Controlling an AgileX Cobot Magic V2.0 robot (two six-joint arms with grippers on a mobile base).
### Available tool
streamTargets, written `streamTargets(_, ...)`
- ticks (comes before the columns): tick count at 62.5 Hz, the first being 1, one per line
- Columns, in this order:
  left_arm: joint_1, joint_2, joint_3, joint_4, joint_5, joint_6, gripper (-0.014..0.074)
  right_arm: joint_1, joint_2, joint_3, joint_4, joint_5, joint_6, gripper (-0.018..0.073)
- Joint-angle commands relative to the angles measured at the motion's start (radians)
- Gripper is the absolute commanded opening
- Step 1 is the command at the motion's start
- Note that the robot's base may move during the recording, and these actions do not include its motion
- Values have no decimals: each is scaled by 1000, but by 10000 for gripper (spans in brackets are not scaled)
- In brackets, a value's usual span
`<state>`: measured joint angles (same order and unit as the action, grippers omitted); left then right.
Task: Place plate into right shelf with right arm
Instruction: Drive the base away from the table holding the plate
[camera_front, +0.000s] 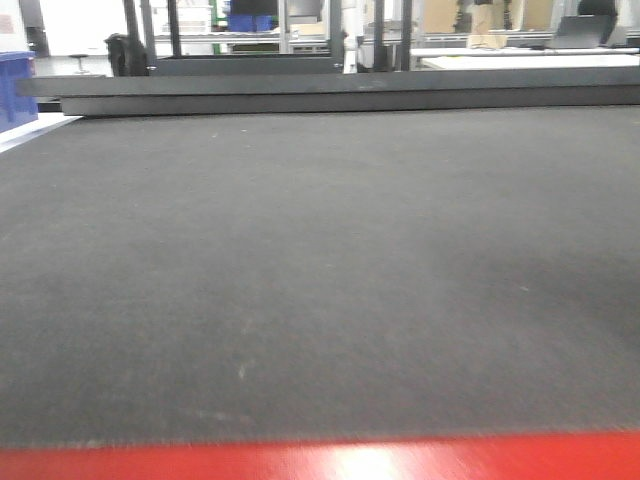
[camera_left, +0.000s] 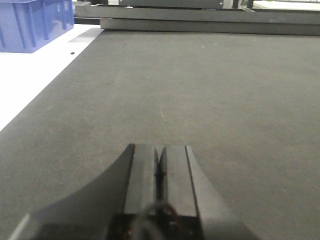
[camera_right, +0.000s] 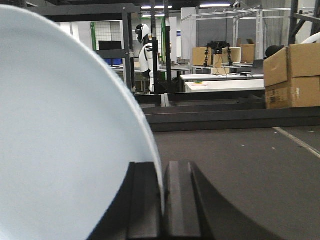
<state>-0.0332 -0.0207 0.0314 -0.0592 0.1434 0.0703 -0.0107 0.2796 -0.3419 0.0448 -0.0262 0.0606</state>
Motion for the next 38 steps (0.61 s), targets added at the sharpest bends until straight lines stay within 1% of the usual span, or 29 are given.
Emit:
streamTargets(1,-6,-2,8,-4,-84,3,-47,-8,6,-32,2,-88,2,54)
streamTargets(38,-6,-2,8,-4,-84,3,-47,-8,6,-32,2,-88,2,54)
